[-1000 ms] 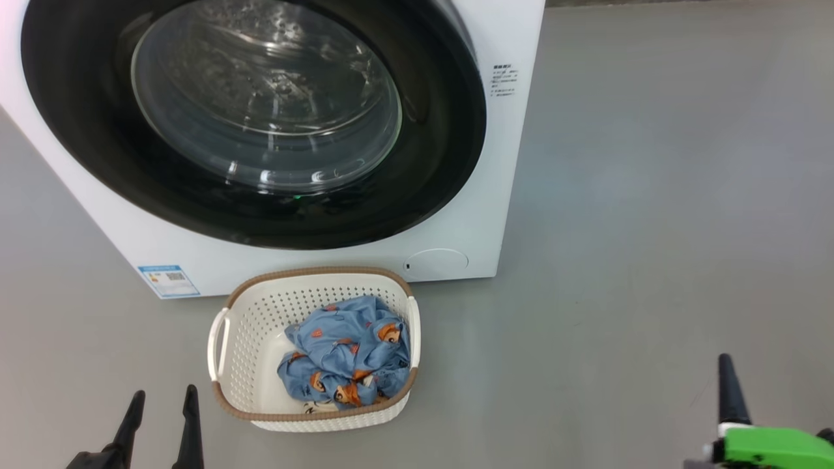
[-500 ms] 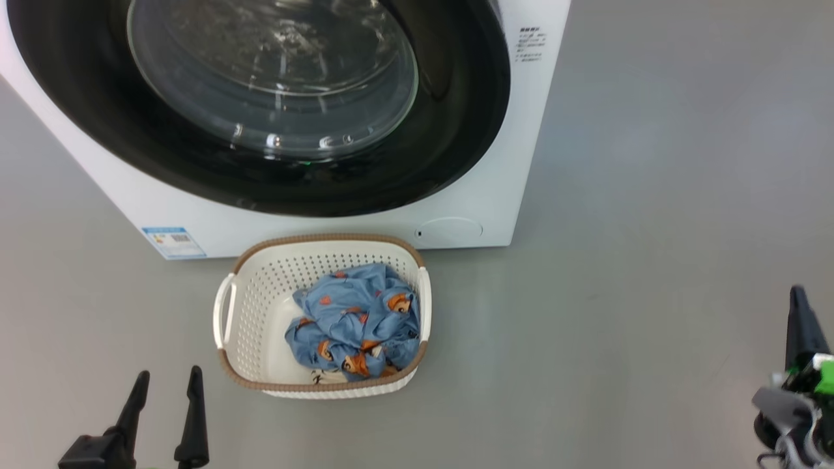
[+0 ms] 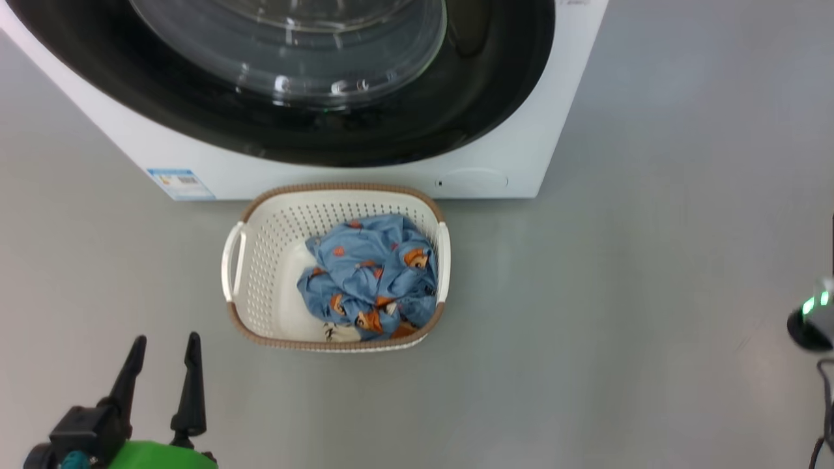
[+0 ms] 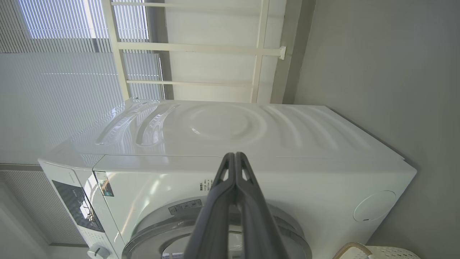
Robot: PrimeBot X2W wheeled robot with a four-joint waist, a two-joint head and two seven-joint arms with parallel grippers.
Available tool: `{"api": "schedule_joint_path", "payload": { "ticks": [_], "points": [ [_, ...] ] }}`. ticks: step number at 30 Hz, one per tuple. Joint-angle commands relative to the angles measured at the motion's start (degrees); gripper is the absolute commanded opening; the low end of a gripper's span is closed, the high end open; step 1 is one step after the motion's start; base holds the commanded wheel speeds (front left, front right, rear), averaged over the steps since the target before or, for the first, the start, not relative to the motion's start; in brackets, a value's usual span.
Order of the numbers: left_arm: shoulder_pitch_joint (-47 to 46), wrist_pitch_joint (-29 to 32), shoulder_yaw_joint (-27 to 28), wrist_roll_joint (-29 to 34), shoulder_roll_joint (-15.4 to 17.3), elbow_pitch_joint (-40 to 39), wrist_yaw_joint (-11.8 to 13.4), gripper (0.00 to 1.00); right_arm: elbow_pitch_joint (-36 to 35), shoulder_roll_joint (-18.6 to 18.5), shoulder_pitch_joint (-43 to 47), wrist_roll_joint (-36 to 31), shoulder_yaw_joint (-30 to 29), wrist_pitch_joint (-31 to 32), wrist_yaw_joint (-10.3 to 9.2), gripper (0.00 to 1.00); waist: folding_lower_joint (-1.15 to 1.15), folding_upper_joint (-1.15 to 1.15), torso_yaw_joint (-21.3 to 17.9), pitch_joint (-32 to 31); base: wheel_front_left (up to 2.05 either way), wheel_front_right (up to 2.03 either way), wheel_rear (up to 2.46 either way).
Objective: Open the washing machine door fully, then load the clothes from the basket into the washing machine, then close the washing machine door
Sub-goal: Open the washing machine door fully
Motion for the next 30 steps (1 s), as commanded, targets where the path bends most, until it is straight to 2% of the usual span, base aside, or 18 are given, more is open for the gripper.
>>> {"api": "schedule_joint_path", "payload": {
  "ticks": [1, 15, 30],
  "points": [
    [-1.82, -0.71, 1.91, -0.56, 1.52, -1.72, -0.17, 1.00, -1.97, -1.18, -2.03, 0.28, 0.30, 1.03, -0.06, 0.00, 0.00, 0.00, 0.86, 2.71, 0.00, 0.00, 0.00],
    [-5.11, -0.71, 2.00, -1.59, 1.54, -3.27, -0.17, 1.00, -5.67, -1.24, -16.77, -3.18, 1.59, 10.73, -0.06, 0.00, 0.00, 0.00, 2.36, 11.43, 0.00, 0.00, 0.00],
    [-5.98, -0.71, 1.49, -1.86, 0.83, -3.53, -0.17, 1.00, -5.61, -1.15, -27.64, -7.01, 7.23, 16.96, -0.06, 0.00, 0.00, 0.00, 3.60, 14.32, 0.00, 0.00, 0.00]
  ]
}}
